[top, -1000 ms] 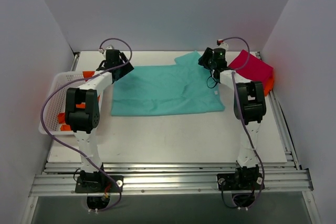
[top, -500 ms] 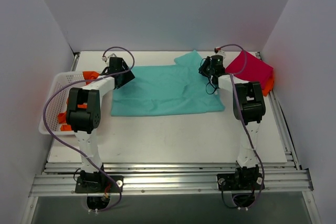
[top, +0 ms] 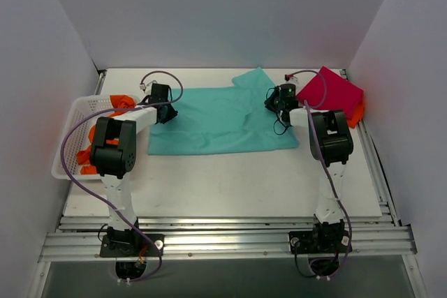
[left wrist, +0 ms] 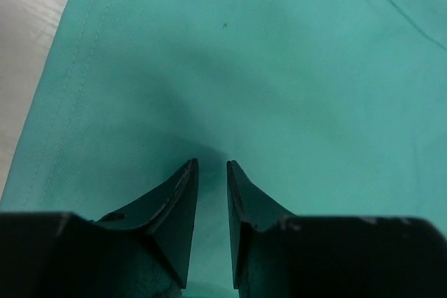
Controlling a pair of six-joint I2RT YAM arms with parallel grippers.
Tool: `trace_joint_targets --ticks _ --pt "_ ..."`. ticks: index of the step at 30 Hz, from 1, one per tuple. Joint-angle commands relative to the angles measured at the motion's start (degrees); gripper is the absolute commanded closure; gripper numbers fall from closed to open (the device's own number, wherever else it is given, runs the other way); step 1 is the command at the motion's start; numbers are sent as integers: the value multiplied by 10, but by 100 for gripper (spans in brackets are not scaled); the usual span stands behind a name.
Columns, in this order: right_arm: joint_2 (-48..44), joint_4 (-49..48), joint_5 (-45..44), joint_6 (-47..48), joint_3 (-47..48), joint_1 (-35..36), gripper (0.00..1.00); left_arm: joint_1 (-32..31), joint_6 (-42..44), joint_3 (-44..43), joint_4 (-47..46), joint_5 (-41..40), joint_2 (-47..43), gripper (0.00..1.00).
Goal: Fold and stack the t-shirts
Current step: Fold the tshirt
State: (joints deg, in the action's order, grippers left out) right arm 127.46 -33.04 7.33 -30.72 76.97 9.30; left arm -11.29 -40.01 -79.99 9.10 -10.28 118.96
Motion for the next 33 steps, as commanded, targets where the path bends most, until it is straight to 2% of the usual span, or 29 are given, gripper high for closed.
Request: trace_joint_targets --ticks 1,7,24,28,30,31,32,33 --pt "-28 2 -14 0 -34 -4 100 -13 -16 8 19 -33 0 67" --pt "-70 10 -42 -12 -101 -5 100 -34 -37 48 36 -60 -23 67" --pt "-261 67 -107 -36 -277 0 100 -113 -122 236 57 -120 -180 67" --pt "-337 102 -143 -30 -302 15 100 -129 -125 252 85 -136 -224 58" --pt "-360 125 -159 -24 -295 26 91 -139 -123 251 93 -157 -261 45" --pt "-381 135 -177 -22 -289 30 80 -142 -120 247 107 -163 -276 40" --pt "-399 157 -187 -18 -269 38 58 -143 -111 235 114 -171 -301 32" --pt "-399 167 -198 -18 -259 43 47 -143 -103 227 114 -171 -311 30"
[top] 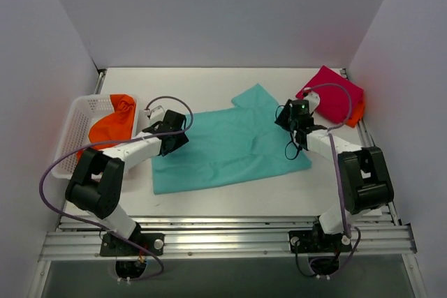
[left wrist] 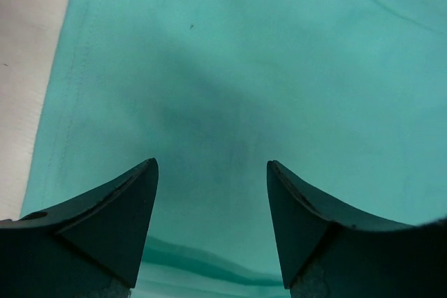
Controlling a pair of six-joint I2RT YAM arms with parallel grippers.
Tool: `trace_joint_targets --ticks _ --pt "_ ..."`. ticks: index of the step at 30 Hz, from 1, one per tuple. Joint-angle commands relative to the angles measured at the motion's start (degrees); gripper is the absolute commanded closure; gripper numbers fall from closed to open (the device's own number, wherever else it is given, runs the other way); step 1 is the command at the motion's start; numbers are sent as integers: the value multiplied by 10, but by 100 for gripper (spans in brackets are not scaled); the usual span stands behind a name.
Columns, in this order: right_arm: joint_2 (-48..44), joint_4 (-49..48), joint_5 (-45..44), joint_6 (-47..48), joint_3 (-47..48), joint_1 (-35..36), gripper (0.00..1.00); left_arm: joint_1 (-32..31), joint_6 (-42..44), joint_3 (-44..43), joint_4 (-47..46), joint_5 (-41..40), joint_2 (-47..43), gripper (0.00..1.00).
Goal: Fold and stack the t-shirts
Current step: Fold the tshirt
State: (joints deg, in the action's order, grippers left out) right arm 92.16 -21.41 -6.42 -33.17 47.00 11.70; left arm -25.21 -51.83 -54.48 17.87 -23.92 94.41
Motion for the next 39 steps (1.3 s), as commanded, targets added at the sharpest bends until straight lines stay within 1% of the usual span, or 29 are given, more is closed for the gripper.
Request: trace_joint_targets --ticks 1,2,3,5,6,8,9,10,11,12,13,14,15,16,18,20,22,23,26,33,39 --pt "-62 60 -72 13 53 23 38 -4 26 -39 32 -43 -77 27" --pt "-68 68 -88 17 66 30 26 -2 51 -50 33 -46 -91 23" --pt "-72 75 -91 21 93 31 24 0 65 -75 32 -46 -94 21" --pt "-65 73 -91 36 124 31 22 4 105 -105 32 -39 -92 21" --pt "-55 69 -85 42 160 31 21 8 115 -117 31 -34 -90 21" --pt "-2 53 -60 62 201 28 21 12 127 -150 30 -24 -76 21" --pt "49 49 -48 69 248 25 21 17 128 -157 29 -22 -71 21" --pt "77 43 -34 77 272 23 21 20 128 -166 27 -17 -65 21" --pt "108 34 5 96 297 21 21 24 127 -169 24 -7 -57 21" --pt "170 33 17 103 325 19 21 28 127 -170 11 -3 -53 21" --pt "200 35 28 110 380 17 22 30 130 -169 6 1 -45 22" --pt "230 44 36 116 408 15 22 31 130 -170 2 3 -41 22" --pt "281 44 55 116 432 8 22 32 131 -169 -9 3 -38 22" --pt "303 39 64 115 469 3 22 33 133 -165 -14 5 -33 22" --pt "363 26 97 109 502 -5 22 36 134 -163 -24 6 -26 23" --pt "417 22 107 108 552 -11 23 39 137 -155 -40 12 -16 24" --pt "449 24 118 114 587 -12 23 39 138 -150 -46 18 -9 24" --pt "480 29 120 117 623 -13 23 39 138 -142 -56 19 -7 24" --pt "515 42 122 129 672 -17 23 40 139 -128 -70 22 -3 25" --pt "545 22 141 109 672 -22 23 46 138 -116 -79 28 5 25" --pt "529 5 156 104 634 -10 24 47 128 -110 -80 41 2 25"
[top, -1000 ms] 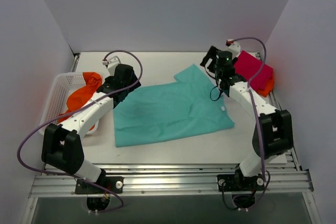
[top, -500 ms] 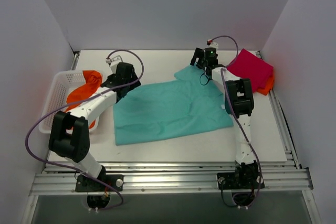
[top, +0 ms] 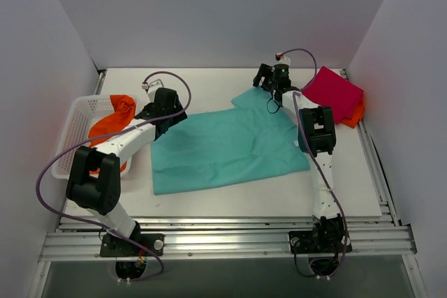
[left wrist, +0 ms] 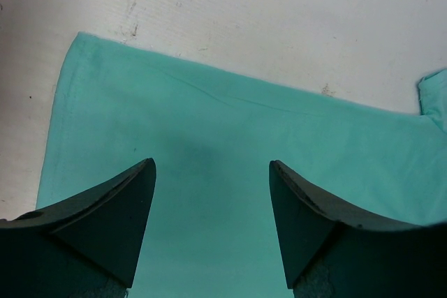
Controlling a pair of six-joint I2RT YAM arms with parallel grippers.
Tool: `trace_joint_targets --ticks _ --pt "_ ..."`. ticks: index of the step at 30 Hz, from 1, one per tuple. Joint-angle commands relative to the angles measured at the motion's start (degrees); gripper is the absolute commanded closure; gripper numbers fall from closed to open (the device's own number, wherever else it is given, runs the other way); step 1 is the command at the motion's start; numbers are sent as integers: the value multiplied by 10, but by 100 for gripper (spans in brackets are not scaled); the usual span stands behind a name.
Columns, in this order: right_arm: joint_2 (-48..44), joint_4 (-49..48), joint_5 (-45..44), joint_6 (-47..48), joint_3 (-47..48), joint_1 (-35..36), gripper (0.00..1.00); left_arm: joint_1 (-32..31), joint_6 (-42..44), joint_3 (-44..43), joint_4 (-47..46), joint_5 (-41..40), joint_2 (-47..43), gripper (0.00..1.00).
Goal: Fold and stack the t-shirts
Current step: Fold the tshirt
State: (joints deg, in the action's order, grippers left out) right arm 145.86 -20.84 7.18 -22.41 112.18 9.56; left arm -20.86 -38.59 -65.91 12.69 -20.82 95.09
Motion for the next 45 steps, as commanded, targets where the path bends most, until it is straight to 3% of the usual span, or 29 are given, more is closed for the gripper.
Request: trace_joint_targets --ticks 1,11,14,17,18,20,21,27,36,45 --pt "-10 -2 20 -2 -23 13 25 4 -7 9 -30 11 -4 25" --pt "-5 -3 35 -6 -45 30 37 9 -15 28 -35 22 -8 26" --pt "-11 -2 28 -4 -54 29 47 13 -17 30 -35 28 -9 26" --pt "-18 -2 20 -1 -62 28 64 15 -18 31 -36 31 -7 26" --pt "-19 -2 18 0 -64 28 77 15 -18 31 -35 32 -7 26" --pt "-20 -1 15 -1 -66 26 89 16 -18 32 -36 30 -6 26" --pt "-21 -1 15 -2 -66 24 100 17 -18 32 -38 29 -3 26" --pt "-32 0 6 -2 -72 19 100 27 -46 15 -4 -16 26 26" --pt "-88 -24 -13 -7 -141 -16 100 67 -51 -62 4 3 133 29" --pt "-91 -45 9 -20 -172 -36 100 96 -78 -90 -6 -18 147 31"
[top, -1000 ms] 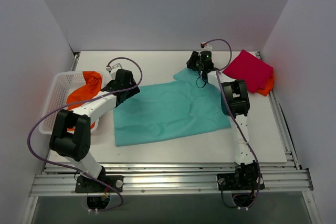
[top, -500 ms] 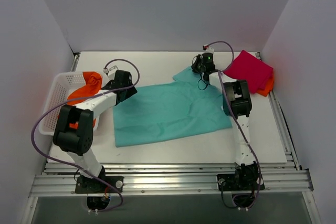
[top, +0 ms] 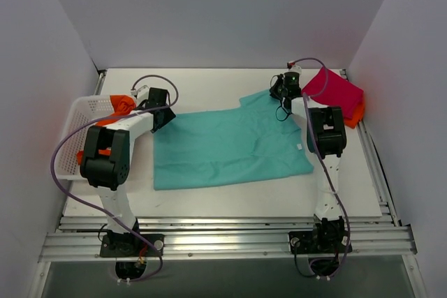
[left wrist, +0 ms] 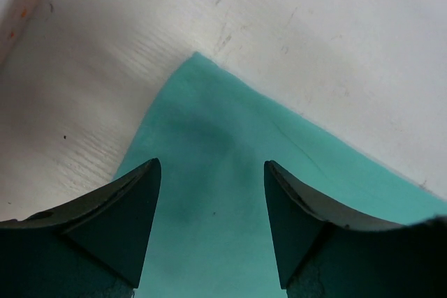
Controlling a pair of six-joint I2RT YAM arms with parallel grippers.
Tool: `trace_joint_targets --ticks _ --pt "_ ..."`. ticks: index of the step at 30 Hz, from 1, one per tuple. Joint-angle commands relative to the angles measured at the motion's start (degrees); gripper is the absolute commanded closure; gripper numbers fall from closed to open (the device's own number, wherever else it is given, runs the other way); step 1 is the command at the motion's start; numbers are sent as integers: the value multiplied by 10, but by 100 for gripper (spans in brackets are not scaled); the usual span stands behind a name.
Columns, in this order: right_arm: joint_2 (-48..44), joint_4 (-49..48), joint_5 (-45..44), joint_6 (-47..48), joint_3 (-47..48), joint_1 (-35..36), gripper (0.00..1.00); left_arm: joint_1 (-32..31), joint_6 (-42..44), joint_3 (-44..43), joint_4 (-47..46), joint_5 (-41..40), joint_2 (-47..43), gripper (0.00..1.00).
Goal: Fold and stack the t-shirts
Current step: Fold the tshirt
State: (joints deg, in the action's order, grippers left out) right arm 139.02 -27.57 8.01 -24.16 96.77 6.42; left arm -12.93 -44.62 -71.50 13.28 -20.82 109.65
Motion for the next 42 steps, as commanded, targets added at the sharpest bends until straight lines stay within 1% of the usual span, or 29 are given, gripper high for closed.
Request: trace_joint_targets --ticks 1,6,8,12,15,18,20,28,32,37,42 --pt "-24 20 4 -4 -21 -7 100 19 -19 -36 -16 -19 2 31" --pt "-29 23 8 -4 -26 -14 100 31 -22 -46 -33 -11 12 31" --pt "-26 19 16 -9 -27 -18 100 33 -22 -73 -27 -5 28 31" --pt "-25 17 21 -11 -28 -21 100 33 -34 -137 8 6 97 31" --pt "-26 15 24 -11 -30 -21 100 33 -42 -165 10 15 128 31" --pt "-27 11 26 -13 -33 -23 100 33 -49 -203 48 10 150 31" --pt "-27 9 28 -16 -33 -24 100 33 -53 -213 71 2 152 31" --pt "-26 4 32 -21 -36 -28 100 33 -64 -173 89 -12 106 31" --pt "-27 2 32 -22 -38 -27 100 33 -63 -144 75 -12 80 31" --pt "-27 1 32 -23 -38 -28 100 33 -57 -158 92 -9 88 31" --pt "-27 -2 32 -25 -40 -28 100 33 -51 -167 102 -11 91 34"
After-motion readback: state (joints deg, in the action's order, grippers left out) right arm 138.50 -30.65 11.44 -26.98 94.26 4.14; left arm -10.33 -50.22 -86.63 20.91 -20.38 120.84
